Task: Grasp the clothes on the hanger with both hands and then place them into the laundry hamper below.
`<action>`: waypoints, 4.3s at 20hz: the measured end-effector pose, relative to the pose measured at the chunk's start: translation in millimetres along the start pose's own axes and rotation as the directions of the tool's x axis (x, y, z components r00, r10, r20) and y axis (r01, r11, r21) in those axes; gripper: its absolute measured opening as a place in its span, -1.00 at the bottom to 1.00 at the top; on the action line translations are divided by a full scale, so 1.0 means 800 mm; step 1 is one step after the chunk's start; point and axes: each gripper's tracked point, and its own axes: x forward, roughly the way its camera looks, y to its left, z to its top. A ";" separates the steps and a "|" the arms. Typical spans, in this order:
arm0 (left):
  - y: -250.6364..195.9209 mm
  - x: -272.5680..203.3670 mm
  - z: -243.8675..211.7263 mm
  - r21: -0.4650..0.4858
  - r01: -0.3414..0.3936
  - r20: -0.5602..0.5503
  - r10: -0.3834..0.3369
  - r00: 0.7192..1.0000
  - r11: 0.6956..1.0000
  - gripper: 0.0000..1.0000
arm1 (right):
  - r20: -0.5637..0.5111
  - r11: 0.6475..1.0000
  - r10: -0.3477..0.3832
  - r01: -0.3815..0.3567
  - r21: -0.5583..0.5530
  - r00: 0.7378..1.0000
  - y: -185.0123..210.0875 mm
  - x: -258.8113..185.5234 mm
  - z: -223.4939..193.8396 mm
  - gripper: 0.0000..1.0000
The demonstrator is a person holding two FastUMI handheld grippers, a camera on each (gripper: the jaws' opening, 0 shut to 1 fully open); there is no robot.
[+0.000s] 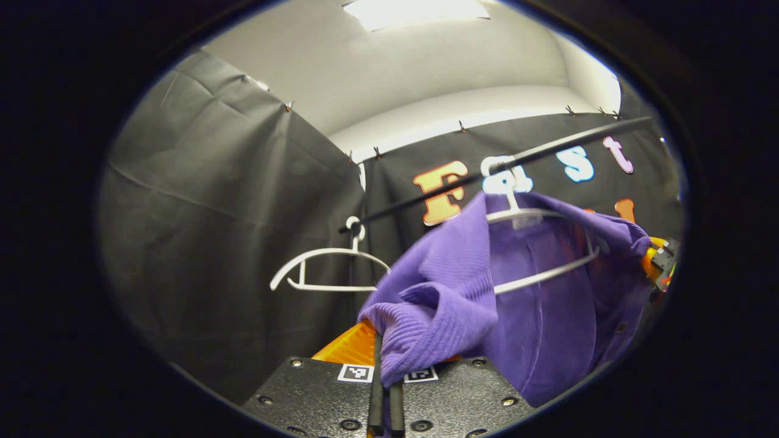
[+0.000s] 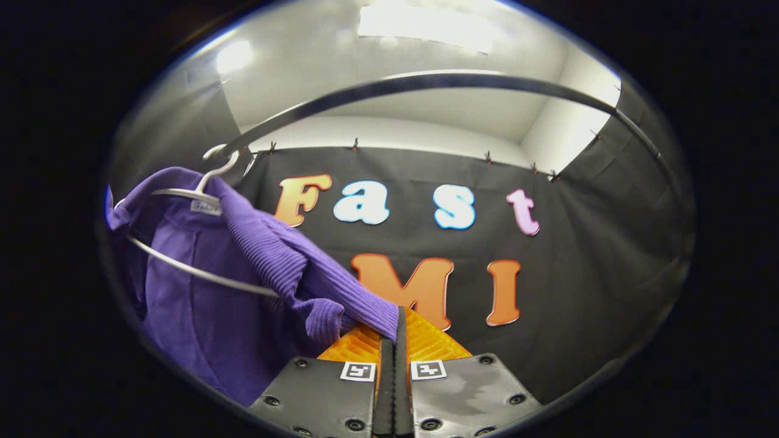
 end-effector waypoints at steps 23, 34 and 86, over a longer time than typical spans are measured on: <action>0.085 0.129 -0.094 0.003 -0.141 -0.156 0.140 0.978 0.990 -0.87 | 0.005 0.986 -0.153 0.153 -0.071 0.988 -0.031 0.126 -0.027 -0.84; 0.071 0.079 -0.185 0.010 -0.100 -0.303 0.098 0.948 0.995 -0.87 | -0.051 0.971 -0.112 0.099 -0.217 0.992 -0.022 0.119 -0.074 -0.84; -0.248 -0.257 -0.488 -0.340 0.315 -0.894 -0.409 0.184 0.886 -0.64 | -0.827 0.840 0.474 -0.439 0.321 0.302 0.142 -0.267 -0.456 -0.82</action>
